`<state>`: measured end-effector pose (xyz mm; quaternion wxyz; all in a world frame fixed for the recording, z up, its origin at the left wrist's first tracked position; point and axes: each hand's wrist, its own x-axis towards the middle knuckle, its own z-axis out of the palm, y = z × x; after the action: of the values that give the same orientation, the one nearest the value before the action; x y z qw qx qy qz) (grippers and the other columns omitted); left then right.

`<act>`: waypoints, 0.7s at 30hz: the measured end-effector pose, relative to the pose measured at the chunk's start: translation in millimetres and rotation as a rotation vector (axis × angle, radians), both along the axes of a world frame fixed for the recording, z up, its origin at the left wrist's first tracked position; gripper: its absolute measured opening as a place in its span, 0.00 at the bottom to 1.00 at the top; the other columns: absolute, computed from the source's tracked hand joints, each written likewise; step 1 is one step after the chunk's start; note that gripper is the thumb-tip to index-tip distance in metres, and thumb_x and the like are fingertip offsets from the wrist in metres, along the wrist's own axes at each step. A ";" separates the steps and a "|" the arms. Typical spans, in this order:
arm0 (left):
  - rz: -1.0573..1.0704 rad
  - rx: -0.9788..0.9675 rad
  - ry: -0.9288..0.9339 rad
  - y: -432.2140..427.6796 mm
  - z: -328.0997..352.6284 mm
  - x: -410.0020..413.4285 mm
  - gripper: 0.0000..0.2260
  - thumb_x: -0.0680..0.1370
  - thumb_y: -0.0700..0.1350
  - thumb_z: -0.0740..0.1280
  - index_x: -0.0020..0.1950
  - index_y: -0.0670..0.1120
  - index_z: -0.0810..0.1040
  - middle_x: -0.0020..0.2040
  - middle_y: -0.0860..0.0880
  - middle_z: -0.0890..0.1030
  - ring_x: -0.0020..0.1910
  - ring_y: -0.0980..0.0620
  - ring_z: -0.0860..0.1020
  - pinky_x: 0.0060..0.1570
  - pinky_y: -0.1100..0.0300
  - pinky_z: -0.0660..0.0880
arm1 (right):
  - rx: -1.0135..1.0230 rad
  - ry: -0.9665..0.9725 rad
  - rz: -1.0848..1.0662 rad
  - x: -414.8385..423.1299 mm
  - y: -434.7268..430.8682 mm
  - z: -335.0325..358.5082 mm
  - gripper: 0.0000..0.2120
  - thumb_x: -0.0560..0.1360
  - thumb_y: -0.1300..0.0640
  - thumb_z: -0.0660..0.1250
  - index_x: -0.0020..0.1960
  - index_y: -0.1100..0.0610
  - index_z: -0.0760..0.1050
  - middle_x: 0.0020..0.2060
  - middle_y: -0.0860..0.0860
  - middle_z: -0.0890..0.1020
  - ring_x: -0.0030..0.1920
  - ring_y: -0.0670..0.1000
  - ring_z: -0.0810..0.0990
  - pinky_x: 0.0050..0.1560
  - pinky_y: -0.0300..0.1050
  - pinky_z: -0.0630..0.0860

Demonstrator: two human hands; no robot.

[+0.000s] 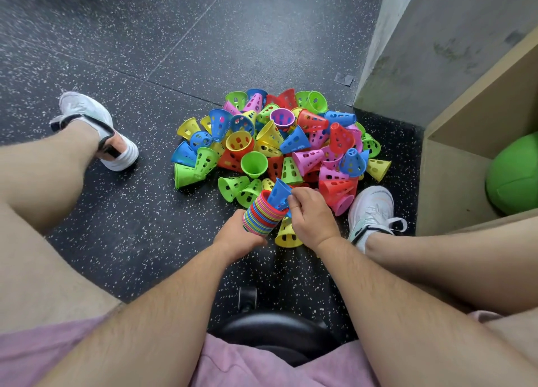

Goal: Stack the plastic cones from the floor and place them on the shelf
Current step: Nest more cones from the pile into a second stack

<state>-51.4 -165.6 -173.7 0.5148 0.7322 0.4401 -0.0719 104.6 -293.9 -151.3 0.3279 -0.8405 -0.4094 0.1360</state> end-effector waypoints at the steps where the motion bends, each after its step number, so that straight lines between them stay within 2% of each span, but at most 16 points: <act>1: -0.004 0.002 0.002 0.1 -1.4 0.4 0.26 0.61 0.48 0.80 0.54 0.53 0.73 0.45 0.51 0.83 0.42 0.52 0.83 0.43 0.55 0.79 | -0.020 0.001 0.022 -1.2 -0.6 2.6 0.09 0.83 0.52 0.59 0.55 0.55 0.76 0.46 0.46 0.77 0.52 0.50 0.71 0.55 0.50 0.70; 4: -0.006 0.018 0.031 0.8 -3.9 0.4 0.25 0.60 0.49 0.79 0.53 0.53 0.73 0.44 0.52 0.83 0.42 0.51 0.83 0.43 0.55 0.79 | -0.099 0.165 0.054 -4.2 -1.4 9.6 0.12 0.82 0.48 0.60 0.59 0.51 0.76 0.50 0.48 0.78 0.56 0.48 0.73 0.54 0.44 0.68; 7: -0.029 0.033 0.061 0.9 -7.1 -3.0 0.25 0.61 0.48 0.80 0.53 0.54 0.72 0.44 0.52 0.83 0.42 0.53 0.82 0.43 0.56 0.77 | -0.111 0.285 -0.004 -5.5 -2.9 8.5 0.11 0.81 0.46 0.59 0.60 0.46 0.75 0.53 0.46 0.79 0.56 0.46 0.75 0.55 0.44 0.71; 9: -0.029 0.030 0.068 0.6 -8.7 -5.0 0.26 0.62 0.48 0.81 0.53 0.54 0.72 0.45 0.52 0.83 0.44 0.52 0.82 0.45 0.55 0.78 | -0.142 0.259 -0.042 -3.5 -8.4 1.0 0.11 0.79 0.46 0.60 0.59 0.45 0.75 0.53 0.46 0.79 0.54 0.46 0.76 0.55 0.47 0.73; 11: -0.027 0.032 0.064 1.6 -10.4 -6.2 0.26 0.61 0.49 0.81 0.53 0.54 0.72 0.45 0.52 0.83 0.43 0.52 0.83 0.46 0.53 0.79 | -0.225 0.216 -0.032 -0.4 -17.8 -6.0 0.09 0.76 0.46 0.60 0.53 0.44 0.75 0.50 0.45 0.78 0.52 0.46 0.76 0.55 0.49 0.75; 14: -0.029 0.032 0.059 4.1 -11.8 -8.7 0.25 0.60 0.49 0.80 0.52 0.54 0.73 0.45 0.51 0.83 0.42 0.52 0.82 0.44 0.52 0.80 | -0.353 0.178 0.078 0.7 -32.1 -14.2 0.08 0.73 0.49 0.60 0.46 0.45 0.77 0.53 0.42 0.77 0.59 0.45 0.71 0.65 0.50 0.71; 17: -0.011 0.030 0.063 5.9 -11.9 -11.6 0.25 0.64 0.45 0.81 0.53 0.53 0.71 0.47 0.50 0.82 0.45 0.51 0.82 0.45 0.55 0.78 | -0.488 0.161 0.147 -2.6 -36.8 -14.7 0.11 0.76 0.51 0.61 0.50 0.47 0.82 0.63 0.42 0.74 0.68 0.46 0.65 0.71 0.48 0.64; 21: -0.022 0.053 0.063 5.2 -7.6 -12.7 0.19 0.67 0.41 0.79 0.48 0.51 0.72 0.42 0.50 0.81 0.37 0.53 0.77 0.37 0.60 0.72 | -0.504 0.132 0.191 -7.7 -34.3 -10.9 0.14 0.76 0.51 0.61 0.56 0.47 0.82 0.67 0.43 0.74 0.70 0.46 0.65 0.72 0.52 0.65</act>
<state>-64.1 -160.3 -181.3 0.4803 0.7477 0.4499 -0.0890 96.9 -328.2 -162.2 0.1203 -0.8424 -0.4178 0.3182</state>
